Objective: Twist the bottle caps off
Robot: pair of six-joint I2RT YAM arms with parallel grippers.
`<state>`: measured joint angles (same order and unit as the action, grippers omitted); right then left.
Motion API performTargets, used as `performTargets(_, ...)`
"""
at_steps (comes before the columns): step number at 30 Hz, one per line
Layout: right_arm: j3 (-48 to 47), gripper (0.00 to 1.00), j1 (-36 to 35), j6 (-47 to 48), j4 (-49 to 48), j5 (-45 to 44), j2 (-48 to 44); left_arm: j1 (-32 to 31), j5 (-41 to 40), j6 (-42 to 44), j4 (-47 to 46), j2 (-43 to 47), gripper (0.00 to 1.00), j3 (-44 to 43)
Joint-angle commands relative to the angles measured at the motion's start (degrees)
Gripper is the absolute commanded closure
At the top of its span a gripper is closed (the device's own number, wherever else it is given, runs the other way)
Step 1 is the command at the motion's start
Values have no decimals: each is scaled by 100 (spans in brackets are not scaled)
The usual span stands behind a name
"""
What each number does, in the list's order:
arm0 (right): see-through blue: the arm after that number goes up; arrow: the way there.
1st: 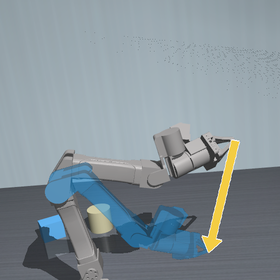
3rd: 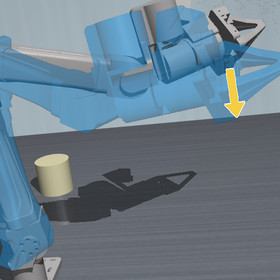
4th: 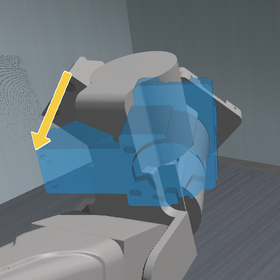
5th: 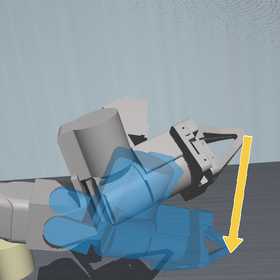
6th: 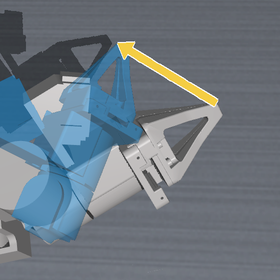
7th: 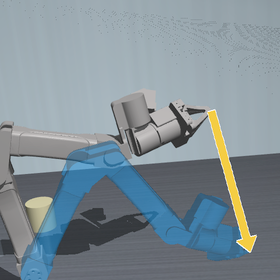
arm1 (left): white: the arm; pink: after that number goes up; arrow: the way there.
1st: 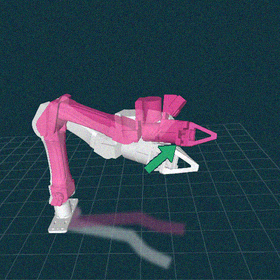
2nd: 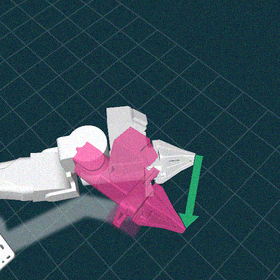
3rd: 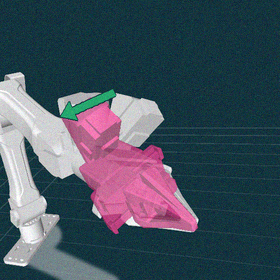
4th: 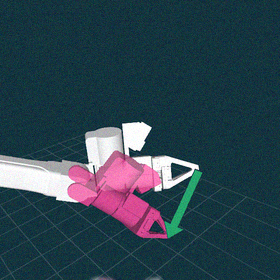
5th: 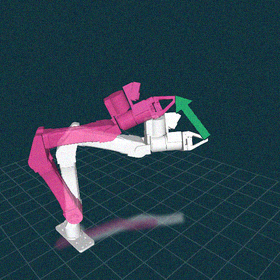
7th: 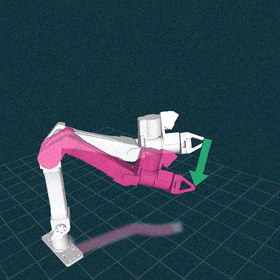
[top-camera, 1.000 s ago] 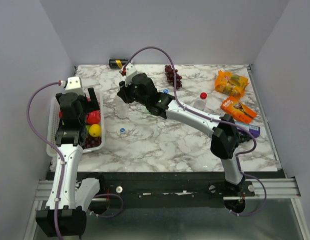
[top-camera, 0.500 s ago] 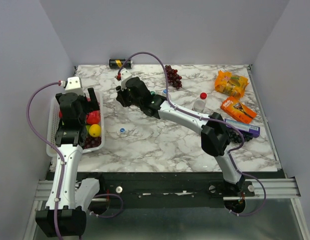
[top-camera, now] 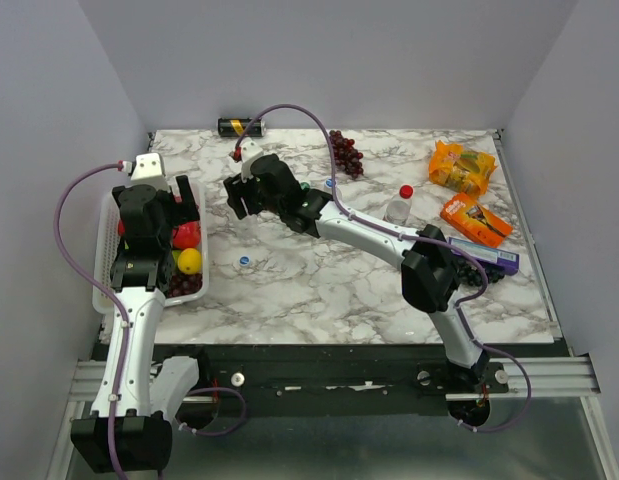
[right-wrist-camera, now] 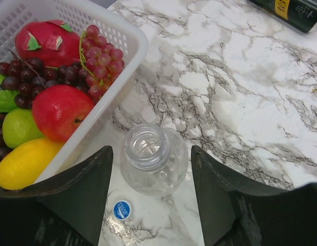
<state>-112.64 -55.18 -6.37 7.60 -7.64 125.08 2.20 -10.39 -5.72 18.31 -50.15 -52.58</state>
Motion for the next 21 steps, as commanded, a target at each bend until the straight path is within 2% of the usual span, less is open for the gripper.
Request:
performTargets(1, -74, 27, -46, 31, 111, 184, -88, 26, 151, -61, -64, -12, 1, 2)
performTargets(2, -65, 19, -37, 39, 111, 210, -115, 26, 169, -61, -64, -21, 1, 11)
performTargets(11, 242, 8, -46, 22, -73, 526, -843, 26, 257, -61, -11, -83, 1, -24)
performTargets(21, 1253, 6, -46, 48, -435, 896, -1942, 26, 398, -79, -20, -109, 1, -25)
